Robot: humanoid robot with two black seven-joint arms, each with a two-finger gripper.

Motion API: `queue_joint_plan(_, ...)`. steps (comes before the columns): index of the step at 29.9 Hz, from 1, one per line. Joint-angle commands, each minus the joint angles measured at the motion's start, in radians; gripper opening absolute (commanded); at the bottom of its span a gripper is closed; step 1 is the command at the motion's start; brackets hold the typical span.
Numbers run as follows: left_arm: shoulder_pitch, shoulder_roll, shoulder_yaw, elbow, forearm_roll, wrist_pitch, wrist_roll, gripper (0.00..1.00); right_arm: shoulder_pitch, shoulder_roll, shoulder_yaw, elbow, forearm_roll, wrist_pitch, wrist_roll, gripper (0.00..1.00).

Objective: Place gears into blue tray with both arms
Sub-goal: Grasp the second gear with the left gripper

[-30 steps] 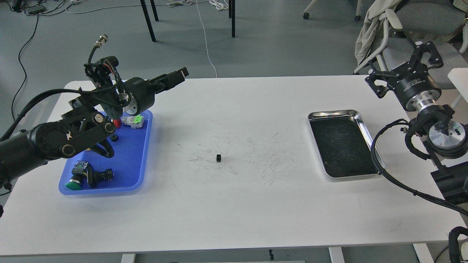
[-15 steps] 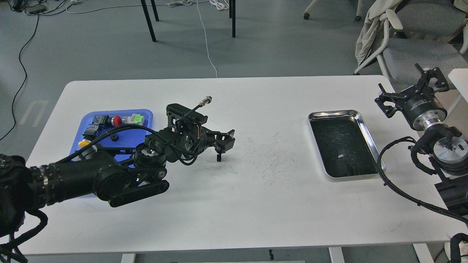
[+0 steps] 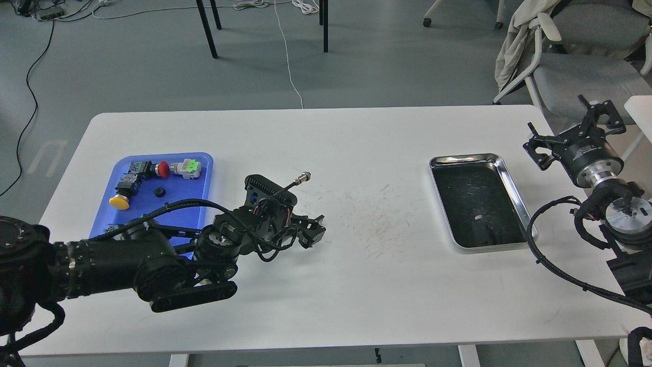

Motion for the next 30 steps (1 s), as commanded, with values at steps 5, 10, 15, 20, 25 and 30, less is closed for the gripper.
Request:
queue_joint_plan(5, 0.040, -0.002, -0.011, 0.000, -0.003, -0.042, 0.001, 0.72, -0.014, -0.005, 0.003, 0.002, 0.000, 0.000, 0.001, 1.00)
queue_joint_plan(10, 0.040, 0.002, -0.012, 0.000, -0.003, -0.043, 0.001, 0.58, -0.017, -0.009, 0.003, 0.003, 0.000, 0.000, 0.001, 1.00)
queue_joint_plan(15, 0.040, 0.007, -0.025, 0.000, -0.004, -0.048, -0.001, 0.55, -0.015, -0.009, 0.001, 0.008, 0.000, 0.000, 0.001, 1.00)
queue_joint_plan(20, 0.039, 0.008, -0.029, 0.000, -0.004, -0.049, 0.001, 0.46, -0.015, -0.008, 0.001, 0.009, 0.000, 0.001, 0.001, 1.00)
queue_joint_plan(25, 0.040, 0.007, -0.043, 0.001, -0.021, -0.046, 0.001, 0.36, -0.014, -0.009, 0.001, 0.008, 0.000, 0.003, 0.000, 1.00)
queue_joint_plan(30, 0.042, 0.005, -0.043, 0.003, -0.026, -0.046, 0.001, 0.19, -0.014, -0.009, 0.001, 0.008, 0.000, 0.003, 0.000, 1.00)
